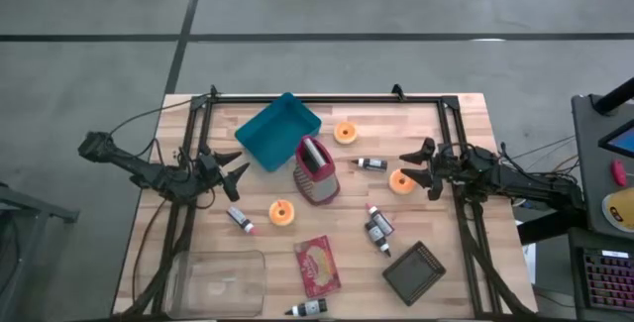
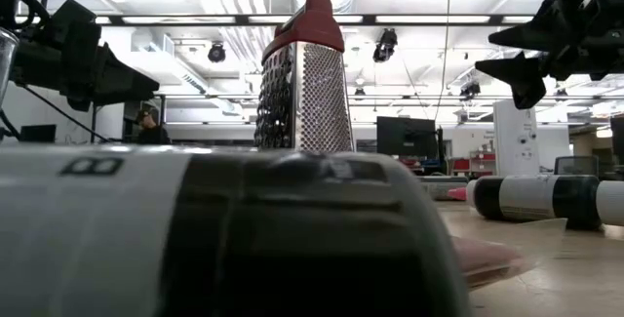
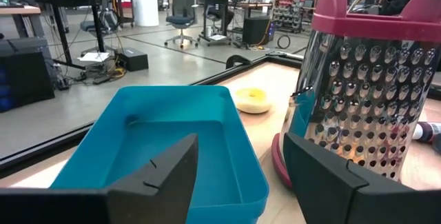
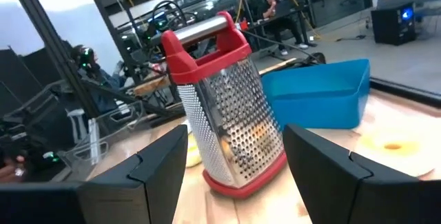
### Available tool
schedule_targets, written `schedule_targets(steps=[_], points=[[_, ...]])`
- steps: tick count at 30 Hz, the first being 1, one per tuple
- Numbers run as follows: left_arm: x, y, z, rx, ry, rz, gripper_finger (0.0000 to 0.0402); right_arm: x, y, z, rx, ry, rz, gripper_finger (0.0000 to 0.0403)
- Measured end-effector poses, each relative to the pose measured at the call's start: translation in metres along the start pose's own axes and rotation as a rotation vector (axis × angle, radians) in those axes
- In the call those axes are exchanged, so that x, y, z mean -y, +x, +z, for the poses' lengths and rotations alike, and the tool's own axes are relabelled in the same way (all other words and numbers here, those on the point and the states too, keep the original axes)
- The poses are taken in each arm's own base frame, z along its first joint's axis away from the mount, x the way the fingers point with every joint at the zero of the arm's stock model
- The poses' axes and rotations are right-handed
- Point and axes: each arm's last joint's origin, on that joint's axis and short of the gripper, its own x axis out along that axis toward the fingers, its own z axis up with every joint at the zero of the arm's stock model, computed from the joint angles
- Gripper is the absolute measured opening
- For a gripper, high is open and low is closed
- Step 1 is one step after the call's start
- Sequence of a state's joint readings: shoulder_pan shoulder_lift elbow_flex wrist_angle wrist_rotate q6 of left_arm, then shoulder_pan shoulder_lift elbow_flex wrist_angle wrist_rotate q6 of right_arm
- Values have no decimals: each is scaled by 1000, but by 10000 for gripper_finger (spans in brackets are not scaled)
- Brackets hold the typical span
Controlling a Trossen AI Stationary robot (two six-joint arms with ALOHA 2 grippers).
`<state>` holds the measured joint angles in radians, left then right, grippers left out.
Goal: Pick & Place Food Item
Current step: Put the top black food coloring into the transparent bin
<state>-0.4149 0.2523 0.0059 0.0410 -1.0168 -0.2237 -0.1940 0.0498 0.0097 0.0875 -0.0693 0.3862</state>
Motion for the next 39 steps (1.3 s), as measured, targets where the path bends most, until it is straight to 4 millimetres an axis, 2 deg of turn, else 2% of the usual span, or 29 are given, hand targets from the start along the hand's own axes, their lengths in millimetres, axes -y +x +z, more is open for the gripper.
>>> schedule_targets(steps=[12, 18, 25, 29, 34, 39], points=[[0, 0, -1, -5, 40, 0, 218, 1, 0, 0, 4, 44, -20, 235], [0, 0, -1, -7, 63, -9, 218, 3, 1, -8, -95, 73, -39, 227], [4, 0, 0, -21, 66, -126, 218, 6, 9, -20, -249, -16, -22, 225], [5, 0, 0, -29, 26, -164, 218, 11, 13, -30, -354, -18, -66, 246], [6, -1, 0, -35, 22, -203, 230, 14, 17, -38, -452, 6, -82, 290], [7, -1, 0, -42, 14, -235, 271, 8, 27, -25, -472, -15, -50, 330]])
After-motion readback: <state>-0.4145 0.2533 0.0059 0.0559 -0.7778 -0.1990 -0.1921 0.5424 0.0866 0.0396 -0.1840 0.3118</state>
